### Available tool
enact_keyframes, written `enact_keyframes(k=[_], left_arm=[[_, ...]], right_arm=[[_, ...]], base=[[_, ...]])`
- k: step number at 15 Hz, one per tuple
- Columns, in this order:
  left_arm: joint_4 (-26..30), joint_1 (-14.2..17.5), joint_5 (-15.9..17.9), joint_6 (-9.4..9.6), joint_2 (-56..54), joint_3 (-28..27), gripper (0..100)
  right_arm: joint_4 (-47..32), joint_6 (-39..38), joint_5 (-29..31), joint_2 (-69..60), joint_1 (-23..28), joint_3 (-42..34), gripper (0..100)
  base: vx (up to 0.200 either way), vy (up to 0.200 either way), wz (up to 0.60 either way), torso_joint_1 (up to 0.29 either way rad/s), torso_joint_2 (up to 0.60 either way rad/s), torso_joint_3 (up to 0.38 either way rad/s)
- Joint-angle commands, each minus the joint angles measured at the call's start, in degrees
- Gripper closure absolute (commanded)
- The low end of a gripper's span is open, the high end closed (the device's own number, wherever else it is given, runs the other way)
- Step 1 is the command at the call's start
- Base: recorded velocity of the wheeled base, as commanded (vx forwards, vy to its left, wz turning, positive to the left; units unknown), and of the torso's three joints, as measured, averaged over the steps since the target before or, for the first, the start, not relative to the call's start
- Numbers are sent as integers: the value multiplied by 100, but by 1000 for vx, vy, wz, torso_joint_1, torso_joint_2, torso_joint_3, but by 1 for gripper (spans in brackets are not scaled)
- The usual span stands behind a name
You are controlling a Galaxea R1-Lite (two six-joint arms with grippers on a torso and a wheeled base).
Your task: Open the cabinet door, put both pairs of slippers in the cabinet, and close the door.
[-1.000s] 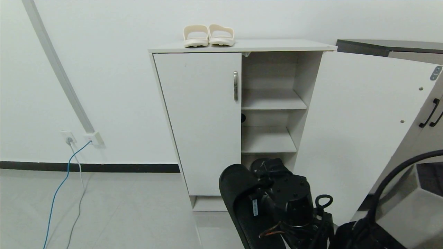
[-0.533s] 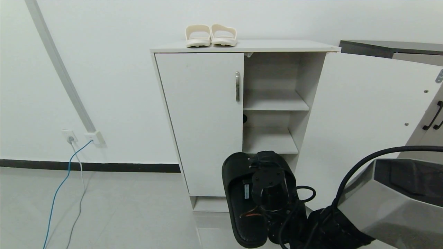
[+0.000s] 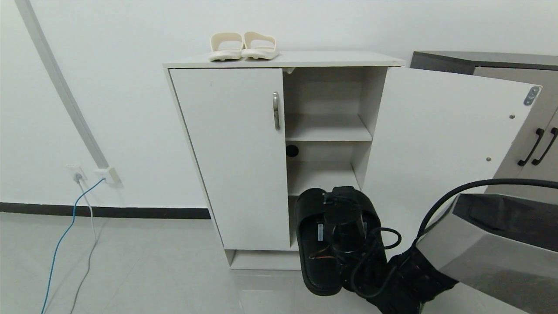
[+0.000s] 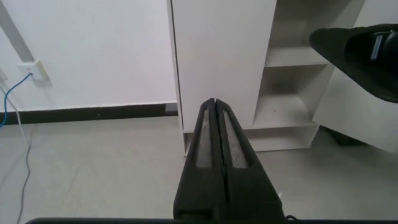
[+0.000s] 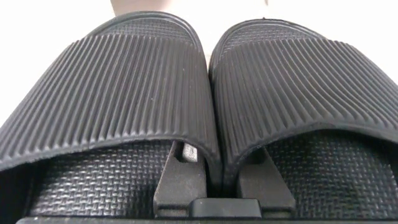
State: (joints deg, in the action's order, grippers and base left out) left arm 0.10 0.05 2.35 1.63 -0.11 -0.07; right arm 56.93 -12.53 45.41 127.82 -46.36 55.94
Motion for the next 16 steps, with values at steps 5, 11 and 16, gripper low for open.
enact_keyframes(k=[5, 11, 16], left_arm=[[-1, 4, -7, 4, 11, -1, 100], [-1, 4, -7, 4, 11, -1, 100], [-1, 4, 2, 4, 20, -10, 100]], right_arm=[[-446, -215, -41, 244, 259, 567, 100], [-1949, -988, -797, 217, 233, 1059, 100], [-1949, -962, -779, 252, 233, 1059, 100]], base=[[0, 0, 0, 0, 0, 0], [0, 0, 0, 0, 0, 0], [0, 0, 0, 0, 0, 0]])
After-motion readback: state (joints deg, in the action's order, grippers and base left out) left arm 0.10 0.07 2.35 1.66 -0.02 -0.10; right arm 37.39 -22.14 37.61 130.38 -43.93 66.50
